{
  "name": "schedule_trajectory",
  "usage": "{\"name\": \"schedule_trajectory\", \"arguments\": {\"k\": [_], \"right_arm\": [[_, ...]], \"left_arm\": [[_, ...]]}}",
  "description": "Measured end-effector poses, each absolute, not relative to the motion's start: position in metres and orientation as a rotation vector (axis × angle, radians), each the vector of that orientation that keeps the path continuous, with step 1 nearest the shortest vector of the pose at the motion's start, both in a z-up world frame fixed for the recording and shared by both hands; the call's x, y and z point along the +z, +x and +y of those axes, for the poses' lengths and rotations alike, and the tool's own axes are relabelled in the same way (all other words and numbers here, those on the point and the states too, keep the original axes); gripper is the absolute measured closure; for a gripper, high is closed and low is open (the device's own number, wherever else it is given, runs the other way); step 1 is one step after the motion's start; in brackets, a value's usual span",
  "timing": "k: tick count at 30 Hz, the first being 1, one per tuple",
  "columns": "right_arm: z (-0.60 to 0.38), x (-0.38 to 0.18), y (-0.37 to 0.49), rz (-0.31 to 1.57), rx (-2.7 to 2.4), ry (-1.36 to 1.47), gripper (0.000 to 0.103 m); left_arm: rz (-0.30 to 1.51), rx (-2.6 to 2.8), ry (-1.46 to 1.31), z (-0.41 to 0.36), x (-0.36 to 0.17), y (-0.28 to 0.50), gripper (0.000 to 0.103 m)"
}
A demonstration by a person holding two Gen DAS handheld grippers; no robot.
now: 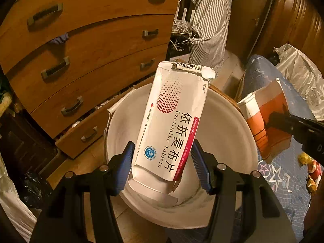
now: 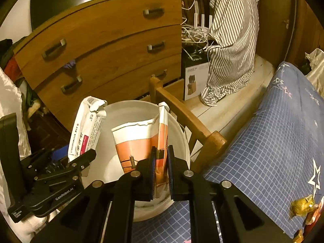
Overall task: Collect trash
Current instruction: 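Carry the medicine box and paper cup over the white bucket with both tools, then open both tools to drop the box and cup into the bucket, then move both tools back over the trash on the bed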
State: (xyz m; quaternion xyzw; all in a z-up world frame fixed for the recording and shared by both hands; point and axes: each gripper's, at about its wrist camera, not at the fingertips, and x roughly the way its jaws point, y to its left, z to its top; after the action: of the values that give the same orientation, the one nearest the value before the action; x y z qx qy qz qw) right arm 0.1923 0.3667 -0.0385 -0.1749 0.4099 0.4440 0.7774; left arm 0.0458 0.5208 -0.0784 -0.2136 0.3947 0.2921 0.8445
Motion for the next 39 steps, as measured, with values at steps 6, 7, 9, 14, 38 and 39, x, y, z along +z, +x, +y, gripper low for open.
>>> {"name": "schedule_trajectory", "arguments": {"k": [6, 7, 9, 14, 38, 39], "right_arm": [[0.367, -0.045, 0.196, 0.891, 0.969, -0.373, 0.092], [0.367, -0.046, 0.197, 0.890, 0.969, -0.372, 0.092], [0.367, -0.046, 0.197, 0.891, 0.970, -0.373, 0.092], [0.367, -0.046, 0.198, 0.891, 0.975, -0.373, 0.090], [0.193, 0.002, 0.185, 0.671, 0.923, -0.199, 0.042], [0.162, 0.002, 0.182, 0.649, 0.898, -0.180, 0.040]], "left_arm": [[0.835, 0.628, -0.446, 0.525, -0.079, 0.045, 0.048], [0.836, 0.632, -0.448, 0.526, -0.079, 0.044, 0.048], [0.837, 0.638, -0.452, 0.527, -0.080, 0.043, 0.048], [0.839, 0.642, -0.445, 0.528, -0.077, 0.045, 0.044], [0.780, 0.566, -0.362, 0.471, -0.052, 0.045, 0.035], [0.778, 0.531, -0.343, 0.456, -0.050, 0.051, 0.035]]}}
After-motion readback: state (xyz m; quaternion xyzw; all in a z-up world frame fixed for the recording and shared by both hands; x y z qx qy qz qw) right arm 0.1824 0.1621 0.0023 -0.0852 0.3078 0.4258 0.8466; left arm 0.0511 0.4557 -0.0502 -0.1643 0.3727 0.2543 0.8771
